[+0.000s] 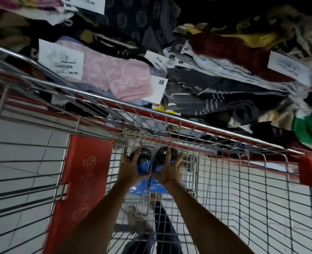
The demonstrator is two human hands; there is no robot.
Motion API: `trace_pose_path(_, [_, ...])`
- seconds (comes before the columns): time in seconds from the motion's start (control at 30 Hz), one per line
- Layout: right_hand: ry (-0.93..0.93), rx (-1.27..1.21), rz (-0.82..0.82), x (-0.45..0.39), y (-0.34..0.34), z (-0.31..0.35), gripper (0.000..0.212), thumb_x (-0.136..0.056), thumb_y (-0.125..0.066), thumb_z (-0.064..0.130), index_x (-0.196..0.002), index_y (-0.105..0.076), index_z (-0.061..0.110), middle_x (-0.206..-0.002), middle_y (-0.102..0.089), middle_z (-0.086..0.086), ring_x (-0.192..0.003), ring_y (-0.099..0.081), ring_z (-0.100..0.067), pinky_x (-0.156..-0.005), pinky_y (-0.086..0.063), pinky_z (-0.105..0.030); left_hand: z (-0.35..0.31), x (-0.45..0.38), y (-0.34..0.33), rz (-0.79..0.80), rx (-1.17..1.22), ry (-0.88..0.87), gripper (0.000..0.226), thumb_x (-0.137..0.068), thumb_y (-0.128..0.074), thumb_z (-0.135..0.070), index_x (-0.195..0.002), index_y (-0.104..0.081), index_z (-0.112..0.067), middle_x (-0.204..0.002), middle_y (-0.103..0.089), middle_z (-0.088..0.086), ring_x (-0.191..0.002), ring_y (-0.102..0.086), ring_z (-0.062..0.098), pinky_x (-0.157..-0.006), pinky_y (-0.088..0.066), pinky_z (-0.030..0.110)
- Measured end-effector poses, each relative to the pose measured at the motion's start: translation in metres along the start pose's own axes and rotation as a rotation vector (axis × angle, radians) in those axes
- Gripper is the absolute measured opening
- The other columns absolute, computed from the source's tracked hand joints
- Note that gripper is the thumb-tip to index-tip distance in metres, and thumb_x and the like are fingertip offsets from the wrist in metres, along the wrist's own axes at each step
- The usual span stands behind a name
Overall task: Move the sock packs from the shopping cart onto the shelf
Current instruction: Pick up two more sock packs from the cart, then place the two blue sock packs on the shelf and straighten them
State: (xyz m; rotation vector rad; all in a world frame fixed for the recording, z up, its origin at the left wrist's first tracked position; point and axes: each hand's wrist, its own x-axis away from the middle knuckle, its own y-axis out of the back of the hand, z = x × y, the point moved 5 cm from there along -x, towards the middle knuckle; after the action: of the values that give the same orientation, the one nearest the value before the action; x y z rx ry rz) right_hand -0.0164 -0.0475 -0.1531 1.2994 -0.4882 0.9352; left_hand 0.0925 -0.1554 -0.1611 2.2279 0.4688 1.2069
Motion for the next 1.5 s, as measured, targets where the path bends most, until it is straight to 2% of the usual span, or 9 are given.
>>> trace_pose_path(0.1, [-0.027, 0.038, 0.040, 0.000, 0.007, -0.001, 0.128, -0.061, -0.085, 0.042, -0.149, 0.007, 0.038, -0.152, 0.033, -0.018, -0.143, 0.014, -0.044, -0.111, -0.012, -0.068, 0.001, 0.000, 0.000, -0.005, 0.031, 0.016, 0.118, -0.056, -0.082, -0.054, -0.150, -0.013, -0.031, -0.145, -0.031, 0.023, -0.124, -0.044, 0.038, -0.097, -0.047, 0.042])
trace_pose_path(0.2, [-0.014, 0.018, 0.001, -0.002, 0.014, -0.003, 0.109, -0.071, -0.076, 0.049, -0.150, -0.002, 0.038, -0.154, 0.030, -0.016, -0.143, 0.015, -0.043, -0.112, -0.007, -0.067, 0.006, 0.002, -0.004, -0.017, 0.056, 0.041, 0.117, -0.057, -0.082, -0.053, -0.149, -0.013, -0.035, -0.140, -0.041, 0.018, -0.123, -0.043, 0.035, -0.096, -0.048, 0.042])
trace_pose_path(0.3, [-0.022, -0.079, -0.094, -0.007, 0.010, -0.002, 0.091, -0.075, -0.068, 0.055, -0.147, -0.017, 0.031, -0.158, 0.016, -0.017, -0.144, 0.007, -0.044, -0.111, -0.020, -0.068, 0.013, 0.004, -0.005, -0.029, 0.081, 0.063, 0.115, -0.058, -0.082, -0.051, -0.148, -0.013, -0.037, -0.136, -0.046, 0.017, -0.122, -0.044, 0.033, -0.092, -0.050, 0.043])
trace_pose_path(0.43, [-0.015, -0.044, -0.144, -0.011, 0.003, -0.003, 0.095, -0.071, -0.076, 0.047, -0.144, -0.020, 0.027, -0.156, 0.001, -0.022, -0.141, -0.011, -0.044, -0.106, -0.033, -0.064, 0.019, 0.012, -0.012, -0.020, 0.087, 0.087, 0.113, -0.060, -0.082, -0.047, -0.149, -0.012, -0.035, -0.139, -0.038, 0.020, -0.122, -0.046, 0.035, -0.097, -0.049, 0.043])
trace_pose_path(0.63, [0.003, 0.191, -0.123, 0.003, -0.007, -0.019, 0.099, -0.066, -0.083, 0.037, -0.142, -0.019, 0.039, -0.152, -0.004, -0.023, -0.137, -0.019, -0.044, -0.105, -0.034, -0.064, 0.013, 0.024, -0.016, -0.142, 0.037, 0.134, 0.107, -0.059, -0.082, -0.052, -0.146, -0.023, -0.036, -0.131, -0.041, 0.020, -0.112, -0.052, 0.038, -0.090, -0.053, 0.042])
trace_pose_path(0.8, [0.069, 0.114, -0.213, 0.030, 0.010, -0.029, 0.091, -0.066, -0.081, 0.031, -0.138, -0.026, 0.037, -0.145, -0.019, -0.019, -0.131, -0.029, -0.042, -0.099, -0.045, -0.059, 0.004, 0.044, -0.003, -0.203, 0.025, 0.120, 0.101, -0.059, -0.082, -0.049, -0.144, -0.028, -0.039, -0.124, -0.048, 0.017, -0.100, -0.059, 0.035, -0.079, -0.058, 0.041])
trace_pose_path(0.93, [0.185, 0.007, -0.329, 0.079, 0.055, -0.020, 0.093, -0.063, -0.081, 0.034, -0.139, -0.028, 0.038, -0.141, -0.026, -0.018, -0.125, -0.039, -0.041, -0.094, -0.051, -0.053, -0.020, 0.078, 0.033, -0.279, 0.092, 0.043, 0.100, -0.059, -0.080, -0.054, -0.144, -0.028, -0.040, -0.124, -0.054, 0.012, -0.098, -0.062, 0.029, -0.072, -0.056, 0.033])
trace_pose_path(1.2, [0.450, -0.148, -0.605, 0.212, 0.172, 0.023, 0.091, -0.060, -0.084, 0.044, -0.136, -0.035, 0.038, -0.128, -0.038, -0.017, -0.098, -0.060, -0.040, -0.080, -0.055, -0.043, -0.098, 0.173, 0.163, -0.529, 0.182, -0.185, 0.095, -0.061, -0.081, -0.050, -0.142, -0.033, -0.041, -0.128, -0.056, 0.008, -0.106, -0.059, 0.028, -0.082, -0.053, 0.036])
trace_pose_path(1.5, [0.763, -0.328, -1.001, 0.339, 0.296, 0.081, 0.082, -0.066, -0.080, 0.045, -0.137, -0.037, 0.040, -0.125, -0.041, -0.010, -0.088, -0.044, -0.020, -0.074, -0.041, -0.028, -0.180, 0.250, 0.301, -0.882, 0.281, -0.532, 0.094, -0.060, -0.079, -0.056, -0.141, -0.033, -0.045, -0.131, -0.053, 0.005, -0.102, -0.061, 0.025, -0.072, -0.055, 0.032])
